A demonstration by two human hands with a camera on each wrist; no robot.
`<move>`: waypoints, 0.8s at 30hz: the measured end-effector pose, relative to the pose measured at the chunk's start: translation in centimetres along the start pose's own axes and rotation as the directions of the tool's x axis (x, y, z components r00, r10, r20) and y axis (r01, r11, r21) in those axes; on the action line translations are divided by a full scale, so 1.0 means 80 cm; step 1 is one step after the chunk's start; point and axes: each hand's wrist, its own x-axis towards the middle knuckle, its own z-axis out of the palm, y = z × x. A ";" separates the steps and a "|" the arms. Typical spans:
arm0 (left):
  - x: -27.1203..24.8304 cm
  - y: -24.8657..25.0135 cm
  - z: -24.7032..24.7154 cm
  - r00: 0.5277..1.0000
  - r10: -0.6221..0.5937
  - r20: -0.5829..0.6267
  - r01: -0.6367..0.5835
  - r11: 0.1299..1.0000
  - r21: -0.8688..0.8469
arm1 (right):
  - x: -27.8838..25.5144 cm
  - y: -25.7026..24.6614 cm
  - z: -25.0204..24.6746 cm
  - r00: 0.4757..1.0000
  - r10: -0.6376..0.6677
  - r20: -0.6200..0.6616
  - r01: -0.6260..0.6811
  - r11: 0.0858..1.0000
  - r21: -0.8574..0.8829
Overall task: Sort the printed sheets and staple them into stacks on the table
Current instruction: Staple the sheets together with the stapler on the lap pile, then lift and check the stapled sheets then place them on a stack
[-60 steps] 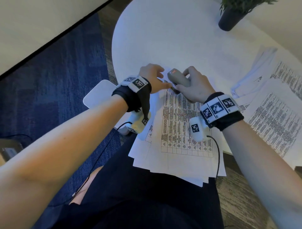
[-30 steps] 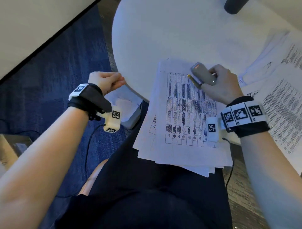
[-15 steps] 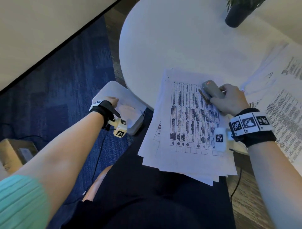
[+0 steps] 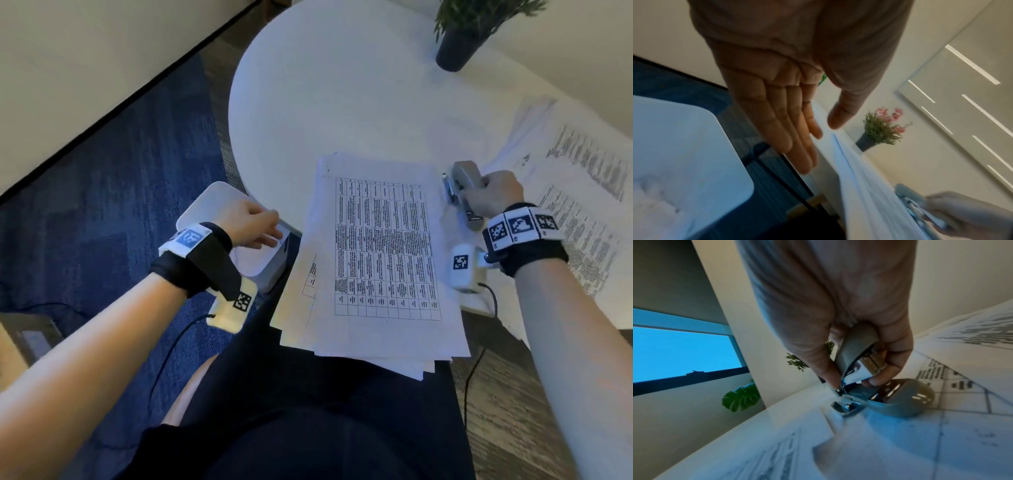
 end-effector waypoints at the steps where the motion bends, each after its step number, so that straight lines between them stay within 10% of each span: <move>1: -0.003 0.001 0.012 0.998 -0.020 0.059 0.019 0.999 0.031 | 0.002 0.002 0.001 1.000 0.003 -0.002 -0.003 1.000 0.019; 8: -0.007 0.012 0.061 0.998 0.034 0.059 -0.049 0.961 0.272 | -0.001 0.003 0.001 0.994 -0.058 -0.092 0.053 0.997 -0.062; 13: -0.012 0.017 0.070 0.991 0.133 0.014 -0.133 0.966 0.220 | -0.048 0.004 0.013 0.898 -0.270 -0.347 0.295 0.955 0.021; 18: -0.018 0.033 0.051 0.930 0.304 -0.207 -0.272 0.947 0.170 | -0.080 0.004 0.054 0.966 -0.254 0.054 0.251 0.967 0.046; 24: -0.028 0.054 0.014 0.920 0.273 -0.280 -0.326 0.931 -0.163 | -0.058 -0.008 0.052 0.988 -0.142 0.062 0.108 0.920 0.376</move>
